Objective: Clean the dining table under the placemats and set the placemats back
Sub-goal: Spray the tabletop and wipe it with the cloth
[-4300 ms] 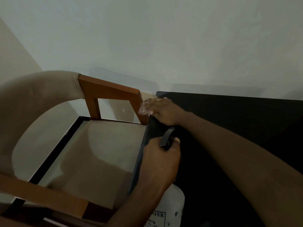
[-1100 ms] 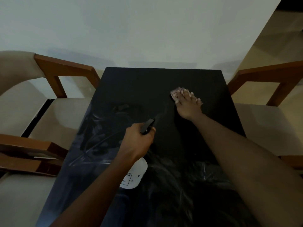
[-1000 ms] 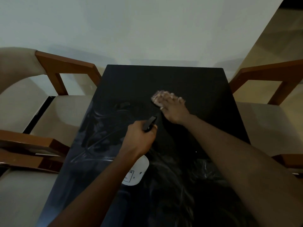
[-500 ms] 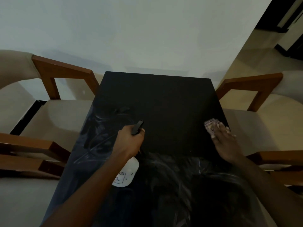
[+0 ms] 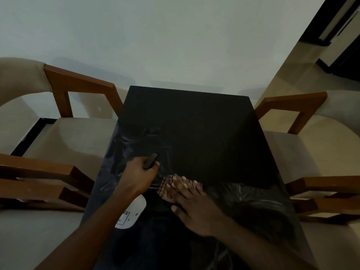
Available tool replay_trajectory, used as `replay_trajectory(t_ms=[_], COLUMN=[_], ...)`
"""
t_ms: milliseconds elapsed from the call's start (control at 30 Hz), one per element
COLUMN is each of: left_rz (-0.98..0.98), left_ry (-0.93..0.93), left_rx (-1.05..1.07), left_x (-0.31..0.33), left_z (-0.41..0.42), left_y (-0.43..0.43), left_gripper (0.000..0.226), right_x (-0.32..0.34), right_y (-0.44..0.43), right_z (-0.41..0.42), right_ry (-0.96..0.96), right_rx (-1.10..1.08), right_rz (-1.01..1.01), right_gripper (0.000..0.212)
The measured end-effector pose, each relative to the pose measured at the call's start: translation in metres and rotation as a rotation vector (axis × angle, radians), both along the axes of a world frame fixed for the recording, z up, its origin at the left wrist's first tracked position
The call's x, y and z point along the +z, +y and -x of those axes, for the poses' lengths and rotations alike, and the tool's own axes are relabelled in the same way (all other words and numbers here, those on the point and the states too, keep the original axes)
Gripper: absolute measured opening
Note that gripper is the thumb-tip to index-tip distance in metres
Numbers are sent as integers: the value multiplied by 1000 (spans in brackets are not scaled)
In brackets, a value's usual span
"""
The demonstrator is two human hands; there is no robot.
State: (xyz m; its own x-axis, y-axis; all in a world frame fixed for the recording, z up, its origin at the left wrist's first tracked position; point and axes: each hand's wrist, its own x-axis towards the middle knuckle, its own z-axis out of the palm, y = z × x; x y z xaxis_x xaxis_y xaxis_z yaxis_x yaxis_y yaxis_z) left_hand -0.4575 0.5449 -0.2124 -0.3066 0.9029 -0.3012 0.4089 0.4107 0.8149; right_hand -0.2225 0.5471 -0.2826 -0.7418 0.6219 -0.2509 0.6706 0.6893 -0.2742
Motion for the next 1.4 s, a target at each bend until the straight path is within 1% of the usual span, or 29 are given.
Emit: replay_trajectory(t_ms=[33, 67, 100, 167, 300, 433, 467, 500, 533, 600, 667, 733, 833, 900, 933, 967, 1000, 1067, 1133, 1200, 1233, 1267, 1333, 1400], left_rz=[10, 13, 12, 7, 11, 4, -3, -6, -10, -8, -2, 7, 3, -4, -18, -34, -45, -30, -16, -34, -49, -62, -65, -61], left_ry=[-3, -13, -29, -55, -93, -68, -71, -80, -80, -68, -67, -66, -109, -163, -167, -148, -121, -83, -81, -70, -57, -40, -48, -69], left_rx=[1, 15, 37, 80, 98, 58, 45, 44, 49, 59, 74, 111, 151, 166, 167, 155, 144, 132, 134, 139, 151, 165, 207, 245], left_x=[1, 1, 0, 0, -2, -9, -9, -9, -12, -12, -11, -8, -3, 0, 3, 3, 2, -2, -5, -8, -6, -6, -10, -10], left_z=[0, 2, 4, 10, 15, 17, 18, 19, 21, 22, 22, 23, 24, 23, 22, 21, 22, 22, 23, 25, 25, 26, 27, 28], left_y=[1, 2, 3, 3, 2, 2, 4, 6, 9, 10, 8, 6, 5, 5, 3, 3, 3, 4, 5, 5, 5, 4, 4, 4], left_gripper=[34, 36, 37, 38, 36, 37, 36, 35, 35, 36, 37, 36, 34, 30, 30, 32, 34, 33, 30, 33, 35, 37, 39, 36], right_x=[-1, -3, -6, -7, -4, 4, 7, 9, 7, -3, -15, -15, -10, -2, 1, 5, 4, 0, -3, -6, -6, -7, -7, -5], right_y=[6, 17, 31, 66, 153, 251, 272, 288, 296, 285, 243, 187, 111, 96, 102, 116, 136, 183, 222, 243, 243, 234, 192, 138], right_z=[-13, -27, -40, -62, -81, -51, -36, -20, 0, 45, 85, 111, 107, 87, 78, 72, 70, 79, 105, 139, 156, 171, 189, 183], right_ry=[-1, -12, -26, -61, -94, -35, -27, -30, -30, -40, -37, 25, 62, 38, 21, 8, 6, 7, -7, -4, 3, 12, 29, 25], right_rx=[52, 55, 9, -192, -641, -1001, -1048, -1035, -952, -656, -367, -90, 320, 475, 492, 451, 349, 65, -204, -379, -385, -325, -71, 189], right_rz=[-39, -71, -89, -98, -27, 28, 17, -4, -24, -36, -64, -32, -16, -10, -20, -46, -63, -77, -62, -19, -19, -41, -86, -74], right_gripper=[62, 60, 60, 60, 62, 61, 62, 63, 64, 63, 60, 59, 55, 52, 52, 53, 55, 58, 58, 59, 59, 60, 62, 64])
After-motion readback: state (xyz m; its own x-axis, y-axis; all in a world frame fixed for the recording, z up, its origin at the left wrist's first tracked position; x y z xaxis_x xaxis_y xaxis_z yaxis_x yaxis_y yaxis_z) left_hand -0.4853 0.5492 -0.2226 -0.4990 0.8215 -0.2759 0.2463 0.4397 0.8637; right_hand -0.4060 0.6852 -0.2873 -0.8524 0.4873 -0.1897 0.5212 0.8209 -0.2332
